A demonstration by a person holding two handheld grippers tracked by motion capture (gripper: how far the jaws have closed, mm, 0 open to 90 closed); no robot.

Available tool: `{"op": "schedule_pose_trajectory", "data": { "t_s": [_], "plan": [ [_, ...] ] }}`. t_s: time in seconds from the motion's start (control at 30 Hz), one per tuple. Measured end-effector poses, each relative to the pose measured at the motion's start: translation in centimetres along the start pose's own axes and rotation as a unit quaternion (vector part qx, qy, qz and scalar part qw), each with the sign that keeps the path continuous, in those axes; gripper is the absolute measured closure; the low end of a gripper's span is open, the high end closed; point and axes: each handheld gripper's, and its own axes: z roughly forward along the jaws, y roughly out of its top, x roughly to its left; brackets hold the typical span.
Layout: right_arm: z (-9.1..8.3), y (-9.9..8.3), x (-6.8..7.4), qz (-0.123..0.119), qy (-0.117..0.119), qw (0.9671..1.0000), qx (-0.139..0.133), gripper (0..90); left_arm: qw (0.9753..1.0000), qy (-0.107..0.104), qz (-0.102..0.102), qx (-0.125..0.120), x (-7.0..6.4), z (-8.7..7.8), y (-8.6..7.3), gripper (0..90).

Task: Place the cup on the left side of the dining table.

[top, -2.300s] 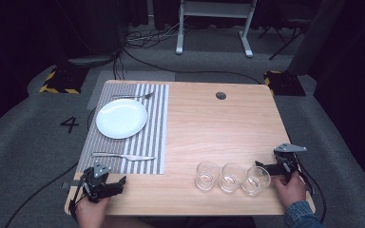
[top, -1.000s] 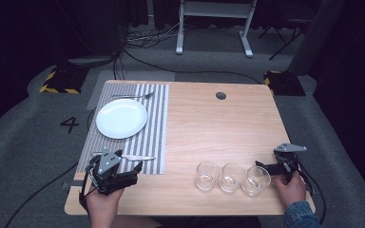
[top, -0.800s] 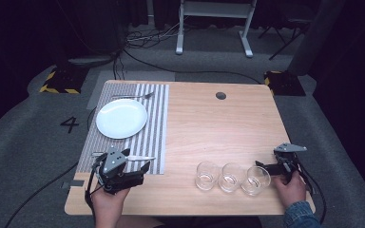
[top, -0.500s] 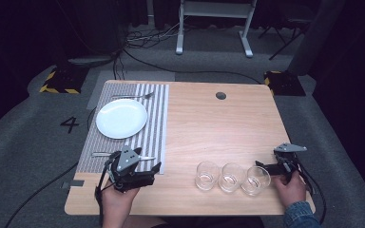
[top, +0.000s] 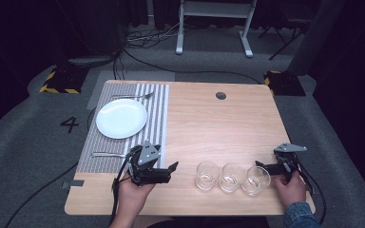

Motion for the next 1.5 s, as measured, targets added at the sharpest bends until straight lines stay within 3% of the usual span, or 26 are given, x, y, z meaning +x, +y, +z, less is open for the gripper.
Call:
{"op": "schedule_pose_trajectory", "data": {
  "t_s": [0.37, 0.57, 0.93, 1.1, 1.17, 1.27, 1.4, 1.5],
  "plan": [
    [0.0, 0.0, 0.0, 0.0, 0.0, 1.0, 0.0, 0.6, 0.9991, -0.037, 0.019, -0.003, -1.2, 2.1, 1.6, 19.4],
    [0.0, 0.0, 0.0, 0.0, 0.0, 1.0, 0.0, 0.6, 0.9973, -0.067, 0.032, -0.004, -2.1, 3.4, 2.5, 19.2],
    [0.0, 0.0, 0.0, 0.001, -0.001, 1.0, 0.0, 0.6, 0.9939, -0.101, 0.044, -0.011, -3.7, 4.3, 3.1, 19.1],
    [0.0, 0.0, 0.0, 0.001, -0.001, 1.0, 0.0, 0.6, 0.9933, -0.108, 0.034, -0.022, -4.6, 5.0, 3.0, 17.4],
    [0.0, 0.0, 0.0, 0.001, -0.001, 1.0, 0.0, 0.6, 0.9945, -0.099, 0.021, -0.028, -5.1, 5.4, 2.9, 16.7],
    [0.0, 0.0, 0.0, 0.001, -0.001, 1.0, 0.0, 0.6, 0.9939, -0.105, 0.0, -0.031, -5.4, 6.0, 2.8, 16.6],
    [0.0, 0.0, 0.0, 0.001, -0.001, 1.0, 0.0, 0.6, 0.9953, -0.093, -0.015, -0.022, -6.0, 7.1, 2.3, 16.4],
    [0.0, 0.0, 0.0, 0.001, -0.001, 1.0, 0.0, 0.7, 0.9956, -0.092, -0.012, -0.013, -6.3, 7.7, 1.9, 16.4]
  ]
}}
